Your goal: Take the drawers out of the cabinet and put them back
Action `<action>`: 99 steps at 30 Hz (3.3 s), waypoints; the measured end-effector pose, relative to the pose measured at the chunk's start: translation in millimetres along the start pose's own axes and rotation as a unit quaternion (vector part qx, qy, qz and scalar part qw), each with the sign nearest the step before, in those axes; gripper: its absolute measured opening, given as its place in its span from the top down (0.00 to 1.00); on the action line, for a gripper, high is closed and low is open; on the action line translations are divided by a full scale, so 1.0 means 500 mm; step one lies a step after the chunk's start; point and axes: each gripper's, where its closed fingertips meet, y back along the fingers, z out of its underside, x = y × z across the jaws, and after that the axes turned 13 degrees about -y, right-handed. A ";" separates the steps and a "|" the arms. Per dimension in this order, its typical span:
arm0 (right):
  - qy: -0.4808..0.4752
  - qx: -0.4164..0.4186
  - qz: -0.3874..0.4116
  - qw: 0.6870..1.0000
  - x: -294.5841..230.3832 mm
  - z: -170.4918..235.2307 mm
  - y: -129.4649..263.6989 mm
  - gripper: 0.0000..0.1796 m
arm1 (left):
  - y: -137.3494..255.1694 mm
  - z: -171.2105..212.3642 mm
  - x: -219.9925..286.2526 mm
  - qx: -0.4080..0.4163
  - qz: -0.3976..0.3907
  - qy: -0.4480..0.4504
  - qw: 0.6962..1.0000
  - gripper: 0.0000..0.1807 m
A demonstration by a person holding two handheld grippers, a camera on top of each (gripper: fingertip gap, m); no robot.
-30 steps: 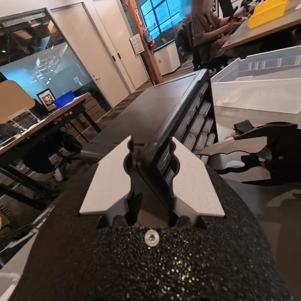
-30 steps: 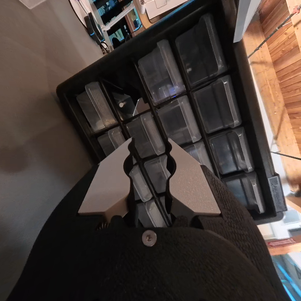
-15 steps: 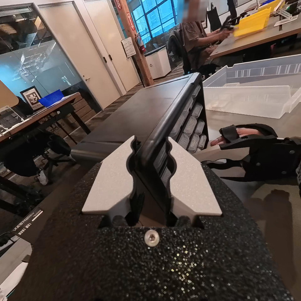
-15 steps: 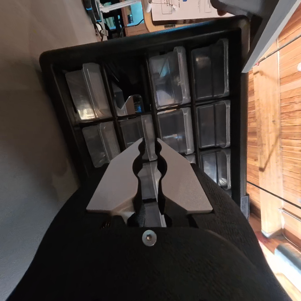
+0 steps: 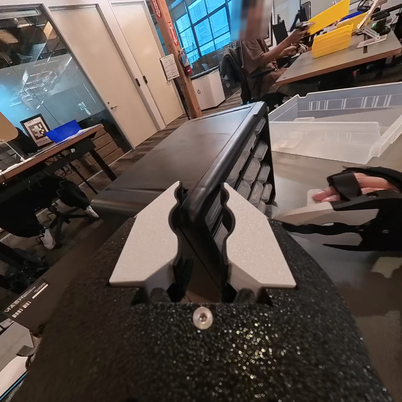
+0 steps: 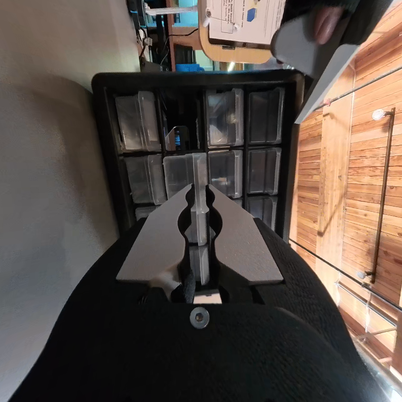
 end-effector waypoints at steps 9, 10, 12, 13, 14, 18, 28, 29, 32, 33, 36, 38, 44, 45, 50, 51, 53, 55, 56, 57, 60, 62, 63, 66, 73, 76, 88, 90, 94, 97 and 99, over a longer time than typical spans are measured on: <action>0.006 -0.003 -0.004 1.000 -0.003 -0.024 0.085 0.95 | 0.000 -0.001 0.001 0.004 0.003 0.007 1.000 0.82; 0.003 -0.002 -0.004 1.000 -0.003 -0.024 0.086 0.95 | 0.000 -0.001 0.001 0.005 0.003 0.008 1.000 0.82; -0.006 -0.007 -0.007 1.000 -0.003 -0.020 0.084 0.86 | 0.000 -0.001 0.001 0.007 0.004 0.010 1.000 0.83; -0.013 -0.012 -0.007 1.000 -0.003 -0.016 0.083 0.83 | 0.000 -0.001 0.001 0.007 0.004 0.010 1.000 0.82; -0.022 -0.015 -0.009 1.000 -0.003 -0.013 0.084 0.79 | 0.000 -0.001 0.001 0.007 0.004 0.010 1.000 0.82; -0.091 -0.031 -0.032 0.995 -0.003 0.013 0.111 0.68 | 0.000 -0.001 0.001 0.008 0.004 0.011 1.000 0.82; -0.684 -0.024 -0.142 0.715 0.102 -0.004 0.095 0.32 | 0.000 -0.002 0.000 0.014 0.006 0.016 1.000 0.82; -0.707 -0.043 -0.154 0.689 0.096 -0.009 0.079 0.29 | 0.000 -0.002 0.000 0.014 0.006 0.016 1.000 0.82; -0.722 -0.136 -0.183 0.653 0.046 -0.009 0.033 0.27 | 0.000 -0.002 0.000 0.013 0.006 0.016 1.000 0.82; -0.710 -0.170 -0.191 0.656 0.024 -0.006 0.020 0.26 | 0.000 -0.002 0.000 0.012 0.006 0.015 1.000 0.82; -0.647 -0.272 -0.222 0.676 -0.034 0.005 0.001 0.28 | 0.000 -0.001 0.001 0.009 0.006 0.014 1.000 0.82; -0.644 -0.300 -0.247 0.659 -0.054 -0.006 -0.008 0.31 | 0.000 -0.001 0.001 0.009 0.005 0.013 1.000 0.82; -0.614 -0.365 -0.272 0.645 -0.070 -0.003 -0.010 0.51 | -0.001 -0.001 0.001 0.007 0.004 0.011 1.000 0.82; -0.611 -0.368 -0.270 0.646 -0.069 -0.002 -0.007 0.52 | -0.001 -0.001 0.001 0.007 0.004 0.011 1.000 0.82; -0.602 -0.377 -0.277 0.647 -0.070 0.001 0.035 0.56 | -0.001 -0.001 0.001 0.010 0.004 0.014 1.000 0.82; -0.596 -0.382 -0.282 0.647 -0.073 0.002 0.049 0.57 | -0.001 -0.001 0.001 0.010 0.003 0.014 1.000 0.82; -0.593 -0.390 -0.293 0.640 -0.079 0.004 0.080 0.60 | -0.001 -0.001 0.001 0.011 0.003 0.015 1.000 0.82; -0.610 -0.372 -0.281 0.641 -0.068 0.004 0.093 0.61 | -0.001 -0.003 0.003 0.014 0.006 0.015 1.000 0.82; -0.618 -0.364 -0.276 0.640 -0.058 0.005 0.099 0.61 | -0.001 -0.006 0.007 0.018 0.012 0.015 1.000 0.83; -0.621 -0.362 -0.273 0.639 -0.052 0.008 0.107 0.62 | -0.001 -0.011 0.014 0.024 0.021 0.016 0.999 0.82; -0.632 -0.357 -0.265 0.635 -0.039 0.011 0.121 0.63 | -0.003 -0.021 0.029 0.034 0.042 0.018 0.998 0.80; -0.639 -0.360 -0.265 0.626 -0.041 0.006 0.125 0.62 | -0.004 -0.024 0.032 0.035 0.046 0.017 0.998 0.79; -0.641 -0.363 -0.265 0.622 -0.042 0.004 0.126 0.62 | -0.004 -0.024 0.032 0.035 0.046 0.017 0.998 0.79; -0.643 -0.373 -0.269 0.612 -0.040 0.000 0.127 0.63 | -0.004 -0.025 0.033 0.033 0.047 0.019 0.998 0.79; -0.627 -0.411 -0.297 0.592 -0.001 -0.001 0.129 0.63 | -0.004 -0.025 0.033 0.035 0.047 0.019 0.998 0.79; -0.620 -0.422 -0.302 0.588 0.001 -0.002 0.132 0.63 | -0.004 -0.025 0.033 0.036 0.048 0.019 0.998 0.79; -0.634 -0.419 -0.326 0.562 0.057 0.000 0.112 0.64 | -0.004 -0.026 0.034 0.039 0.051 0.022 0.998 0.78; -0.622 -0.419 -0.325 0.576 0.059 -0.001 0.112 0.64 | -0.004 -0.026 0.034 0.039 0.050 0.022 0.998 0.78; -0.626 -0.399 -0.345 0.574 0.035 -0.015 0.131 0.65 | -0.004 -0.026 0.034 0.039 0.050 0.022 0.998 0.78; -0.626 -0.386 -0.342 0.585 0.006 -0.012 0.149 0.65 | -0.004 -0.026 0.034 0.040 0.050 0.022 0.998 0.78; -0.629 -0.356 -0.352 0.596 -0.009 -0.019 0.163 0.65 | -0.004 -0.025 0.034 0.040 0.050 0.023 0.998 0.78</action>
